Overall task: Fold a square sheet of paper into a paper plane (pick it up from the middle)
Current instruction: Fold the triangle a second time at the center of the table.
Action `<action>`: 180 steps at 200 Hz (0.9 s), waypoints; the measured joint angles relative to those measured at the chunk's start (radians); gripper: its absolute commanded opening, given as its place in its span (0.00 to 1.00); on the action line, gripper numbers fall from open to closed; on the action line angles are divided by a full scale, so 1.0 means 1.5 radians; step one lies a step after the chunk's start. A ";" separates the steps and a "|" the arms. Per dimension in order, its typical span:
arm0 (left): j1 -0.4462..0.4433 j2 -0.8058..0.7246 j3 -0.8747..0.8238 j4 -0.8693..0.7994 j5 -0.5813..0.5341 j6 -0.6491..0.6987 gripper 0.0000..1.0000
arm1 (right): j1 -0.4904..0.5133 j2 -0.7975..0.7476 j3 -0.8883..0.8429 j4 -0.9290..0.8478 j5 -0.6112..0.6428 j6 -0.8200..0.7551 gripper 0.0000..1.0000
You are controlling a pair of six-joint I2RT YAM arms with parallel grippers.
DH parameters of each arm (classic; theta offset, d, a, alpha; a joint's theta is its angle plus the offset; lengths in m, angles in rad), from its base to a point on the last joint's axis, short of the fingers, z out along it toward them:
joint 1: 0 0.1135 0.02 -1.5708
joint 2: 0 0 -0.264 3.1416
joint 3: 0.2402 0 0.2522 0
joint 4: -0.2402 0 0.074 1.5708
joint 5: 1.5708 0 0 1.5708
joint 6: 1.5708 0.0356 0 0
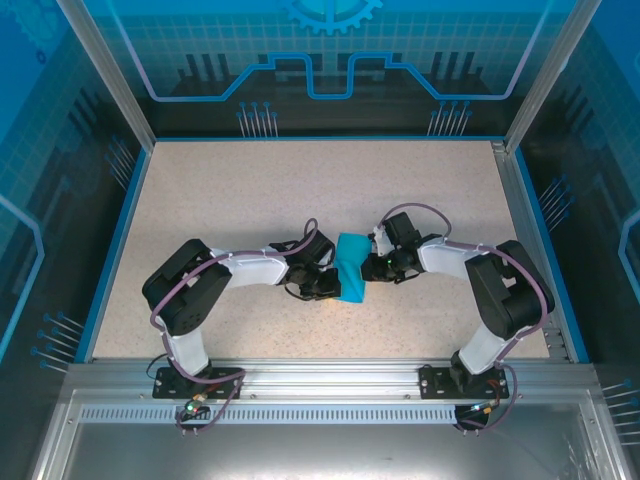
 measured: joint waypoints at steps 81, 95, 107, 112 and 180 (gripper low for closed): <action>0.006 -0.047 0.000 -0.009 -0.014 0.008 0.28 | 0.007 0.016 0.019 -0.014 0.017 -0.002 0.16; 0.016 -0.076 0.000 0.000 -0.012 0.005 0.27 | 0.008 0.018 0.021 -0.015 0.018 -0.003 0.16; 0.030 -0.092 0.000 0.023 0.000 -0.009 0.26 | 0.008 0.020 0.024 -0.017 0.018 -0.003 0.16; 0.037 -0.094 0.000 0.037 0.006 -0.014 0.26 | 0.009 0.021 0.025 -0.018 0.018 -0.003 0.16; 0.077 -0.003 -0.001 0.253 0.124 -0.133 0.22 | 0.012 0.023 0.030 -0.020 0.025 -0.003 0.16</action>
